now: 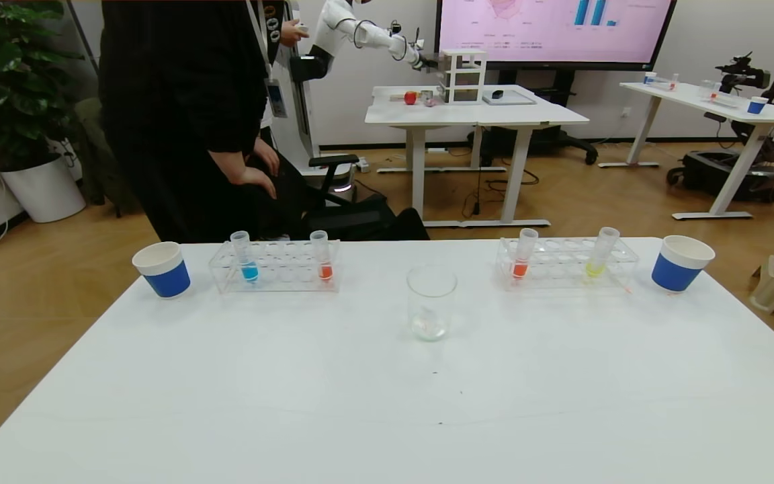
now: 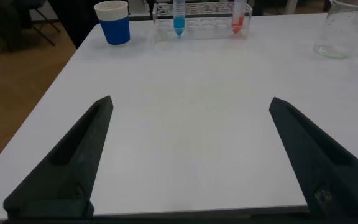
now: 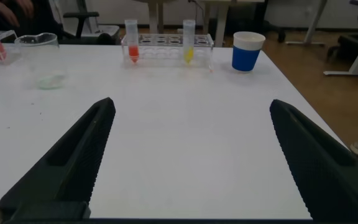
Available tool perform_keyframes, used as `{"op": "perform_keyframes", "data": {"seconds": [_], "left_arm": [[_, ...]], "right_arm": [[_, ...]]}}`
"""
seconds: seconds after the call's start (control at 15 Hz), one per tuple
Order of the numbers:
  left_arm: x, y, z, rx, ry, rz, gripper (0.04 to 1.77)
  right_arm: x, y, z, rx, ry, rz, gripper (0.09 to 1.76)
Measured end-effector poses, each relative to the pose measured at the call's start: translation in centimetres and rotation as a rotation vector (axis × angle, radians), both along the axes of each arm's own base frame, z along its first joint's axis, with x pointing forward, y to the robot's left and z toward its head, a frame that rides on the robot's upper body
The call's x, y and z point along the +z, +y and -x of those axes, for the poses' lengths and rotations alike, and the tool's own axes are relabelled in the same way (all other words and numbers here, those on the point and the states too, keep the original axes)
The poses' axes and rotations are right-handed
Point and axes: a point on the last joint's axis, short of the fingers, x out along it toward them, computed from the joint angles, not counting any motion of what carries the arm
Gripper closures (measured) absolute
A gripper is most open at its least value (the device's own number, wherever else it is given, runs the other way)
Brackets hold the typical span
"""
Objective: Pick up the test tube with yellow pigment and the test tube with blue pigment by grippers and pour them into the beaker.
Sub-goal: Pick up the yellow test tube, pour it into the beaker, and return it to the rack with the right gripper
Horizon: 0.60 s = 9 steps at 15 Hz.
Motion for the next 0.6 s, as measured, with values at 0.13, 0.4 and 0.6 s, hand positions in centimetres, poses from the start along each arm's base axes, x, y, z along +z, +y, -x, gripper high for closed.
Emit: {"op": "perform_keyframes", "data": {"seconds": [0.13, 0.4, 0.6], "left_arm": [[0.0, 0.0, 0.0, 0.0, 0.0, 0.0, 0.06], [0.0, 0.0, 0.0, 0.0, 0.0, 0.0, 0.06], [0.0, 0.0, 0.0, 0.0, 0.0, 0.0, 0.06]], "right_arm": [[1.9, 0.0, -0.4, 0.004, -0.005, -0.002, 0.11], [7.6, 0.1, -4.3, 0.012, -0.025, -0.004, 0.11], [10.8, 0.2, -10.2, 0.017, -0.044, -0.004, 0.11]]}}
